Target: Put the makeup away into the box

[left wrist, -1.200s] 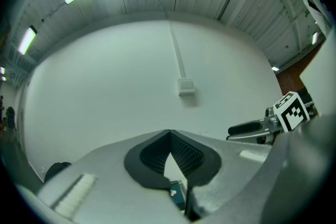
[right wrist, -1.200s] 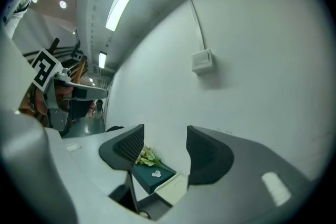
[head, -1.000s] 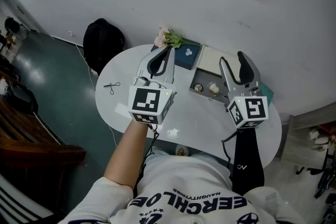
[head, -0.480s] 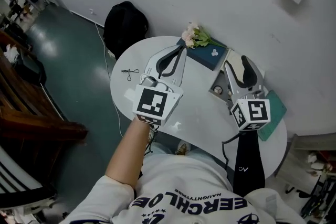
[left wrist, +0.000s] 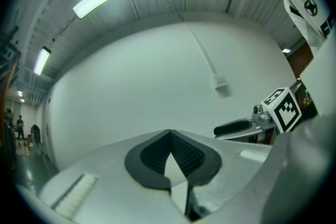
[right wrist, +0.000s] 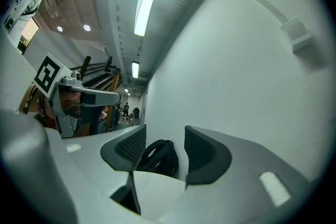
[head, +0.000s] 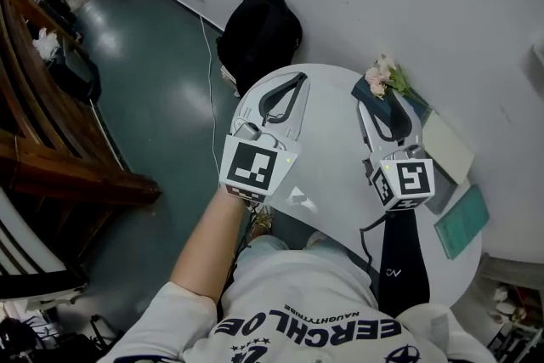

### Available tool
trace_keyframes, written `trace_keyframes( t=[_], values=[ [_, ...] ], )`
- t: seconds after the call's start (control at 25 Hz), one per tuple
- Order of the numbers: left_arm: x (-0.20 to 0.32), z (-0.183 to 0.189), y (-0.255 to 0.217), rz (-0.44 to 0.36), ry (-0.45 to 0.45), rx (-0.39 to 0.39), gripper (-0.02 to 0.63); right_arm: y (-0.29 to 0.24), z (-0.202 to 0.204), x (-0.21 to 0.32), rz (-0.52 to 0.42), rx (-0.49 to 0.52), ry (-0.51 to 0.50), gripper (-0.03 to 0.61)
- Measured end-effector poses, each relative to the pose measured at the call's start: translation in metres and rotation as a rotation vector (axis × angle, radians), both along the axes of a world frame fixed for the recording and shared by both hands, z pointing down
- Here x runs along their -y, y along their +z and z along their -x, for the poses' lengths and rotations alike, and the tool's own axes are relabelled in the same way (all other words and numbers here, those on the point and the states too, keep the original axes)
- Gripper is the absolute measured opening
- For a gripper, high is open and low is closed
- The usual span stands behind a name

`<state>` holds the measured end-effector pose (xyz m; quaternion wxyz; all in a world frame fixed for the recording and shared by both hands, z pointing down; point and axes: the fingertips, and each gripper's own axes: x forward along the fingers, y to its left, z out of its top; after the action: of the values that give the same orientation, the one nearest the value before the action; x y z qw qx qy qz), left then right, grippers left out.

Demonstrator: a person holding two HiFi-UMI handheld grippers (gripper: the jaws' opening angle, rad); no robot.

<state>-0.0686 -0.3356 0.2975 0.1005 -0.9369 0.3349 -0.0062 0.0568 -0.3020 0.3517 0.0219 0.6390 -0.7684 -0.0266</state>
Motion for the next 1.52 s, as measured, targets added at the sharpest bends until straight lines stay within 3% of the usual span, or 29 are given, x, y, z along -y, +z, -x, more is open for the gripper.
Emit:
trace_keyframes(
  t=[0.4,0.68,0.8,0.92,1.12,1.52],
  values=[
    [0.081,0.092,0.009,0.022,0.011,0.0,0.006,0.015,0.111,0.082,0.033,0.007,-0.067,0.224],
    [0.111,0.114,0.023,0.037,0.032,0.0,0.006,0.03,0.135,0.11,0.063,-0.002,-0.046,0.224],
    [0.121,0.122,0.027,0.045,0.03,-0.004,0.006,0.057,0.148,0.124,0.139,-0.025,-0.079,0.225],
    [0.128,0.129,0.032,0.056,0.028,-0.01,0.006,0.107,0.177,0.136,0.291,-0.11,-0.198,0.244],
    [0.133,0.142,0.044,0.075,0.025,-0.012,0.006,0.201,0.211,0.142,0.524,-0.353,-0.365,0.249],
    [0.148,0.174,0.065,0.115,-0.017,-0.008,0.006,0.314,0.243,0.146,0.803,-0.719,-0.628,0.249]
  ],
)
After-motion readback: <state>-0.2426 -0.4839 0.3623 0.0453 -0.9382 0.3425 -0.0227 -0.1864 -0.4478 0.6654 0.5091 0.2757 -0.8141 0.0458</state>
